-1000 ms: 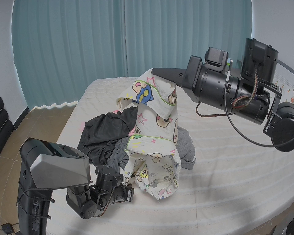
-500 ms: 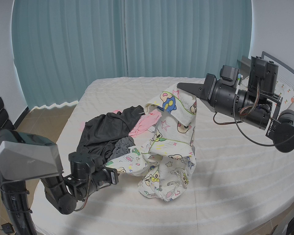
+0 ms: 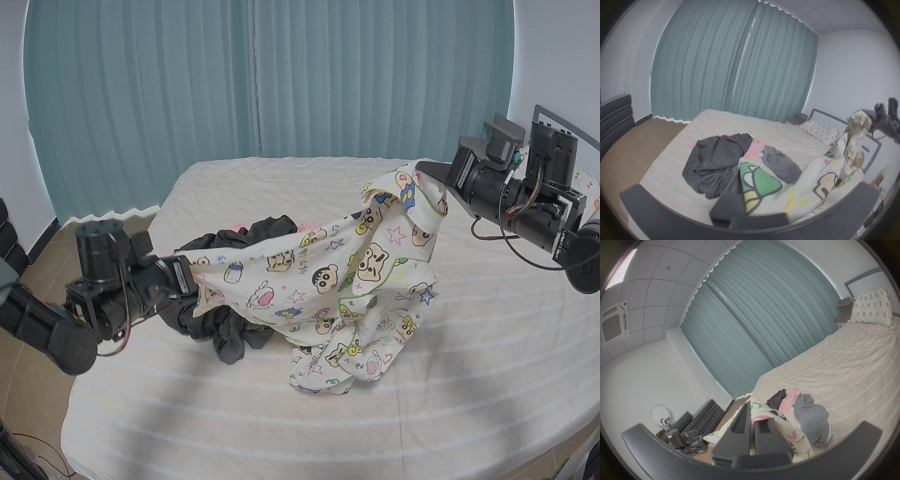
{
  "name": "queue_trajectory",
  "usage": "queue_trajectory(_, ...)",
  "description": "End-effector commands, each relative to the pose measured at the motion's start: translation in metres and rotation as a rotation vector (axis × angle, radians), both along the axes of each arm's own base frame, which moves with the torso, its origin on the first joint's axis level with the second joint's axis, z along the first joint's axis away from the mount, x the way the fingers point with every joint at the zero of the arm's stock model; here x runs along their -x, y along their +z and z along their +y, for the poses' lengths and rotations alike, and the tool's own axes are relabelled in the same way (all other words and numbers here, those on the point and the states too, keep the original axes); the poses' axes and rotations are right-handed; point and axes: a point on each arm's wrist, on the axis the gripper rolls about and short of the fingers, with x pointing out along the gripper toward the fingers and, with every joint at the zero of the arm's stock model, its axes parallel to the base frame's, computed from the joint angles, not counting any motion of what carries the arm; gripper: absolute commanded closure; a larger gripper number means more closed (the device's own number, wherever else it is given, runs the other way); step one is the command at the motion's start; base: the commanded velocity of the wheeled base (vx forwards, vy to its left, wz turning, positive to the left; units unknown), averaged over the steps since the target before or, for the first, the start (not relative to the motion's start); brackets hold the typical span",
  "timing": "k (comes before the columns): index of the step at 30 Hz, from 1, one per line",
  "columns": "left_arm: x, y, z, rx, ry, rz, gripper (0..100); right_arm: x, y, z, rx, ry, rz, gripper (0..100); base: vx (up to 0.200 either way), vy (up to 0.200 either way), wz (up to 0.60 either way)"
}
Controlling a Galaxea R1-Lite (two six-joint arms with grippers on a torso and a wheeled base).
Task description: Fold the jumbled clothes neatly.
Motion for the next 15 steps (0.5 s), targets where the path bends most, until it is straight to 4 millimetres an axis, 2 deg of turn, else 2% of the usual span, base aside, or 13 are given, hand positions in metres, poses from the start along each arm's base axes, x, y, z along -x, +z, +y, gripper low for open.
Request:
queue_trajectory(1, 0.022, 0.103, 0.010, 0.145, 0.046, -0.202, 100, -0.003, 0.047, -0.005, -0.071, -0.067, -0.148, 100, 0.000, 0.000, 0.00)
queue_trajectory(2, 0.022, 0.114, 0.010, 0.173, 0.048, -0.218, 100, -0.002, 0.058, -0.004, -0.087, -0.070, -0.181, 100, 0.000, 0.000, 0.00)
queue_trajectory(3, 0.022, 0.114, 0.010, 0.173, 0.048, -0.218, 100, -0.002, 0.058, -0.004, -0.087, -0.070, -0.181, 100, 0.000, 0.000, 0.00)
queue_trajectory(4, 0.022, 0.129, 0.010, 0.200, 0.048, -0.258, 100, 0.000, 0.073, -0.003, -0.110, -0.068, -0.228, 100, 0.000, 0.000, 0.00)
queue_trajectory(6, 0.023, 0.139, 0.011, 0.211, 0.049, -0.287, 100, 0.001, 0.081, -0.003, -0.123, -0.065, -0.254, 100, 0.000, 0.000, 0.00)
queue_trajectory(8, 0.025, 0.140, 0.011, 0.212, 0.047, -0.291, 100, 0.003, 0.081, -0.002, -0.124, -0.060, -0.254, 100, 0.000, 0.000, 0.00)
queue_trajectory(10, 0.031, 0.135, 0.013, 0.207, 0.047, -0.269, 100, 0.005, 0.070, 0.001, -0.110, -0.051, -0.217, 100, 0.000, 0.000, 0.00)
queue_trajectory(15, 0.035, 0.103, 0.014, 0.169, 0.053, -0.154, 100, 0.013, 0.039, 0.002, -0.068, -0.031, -0.115, 100, 0.000, 0.000, 0.00)
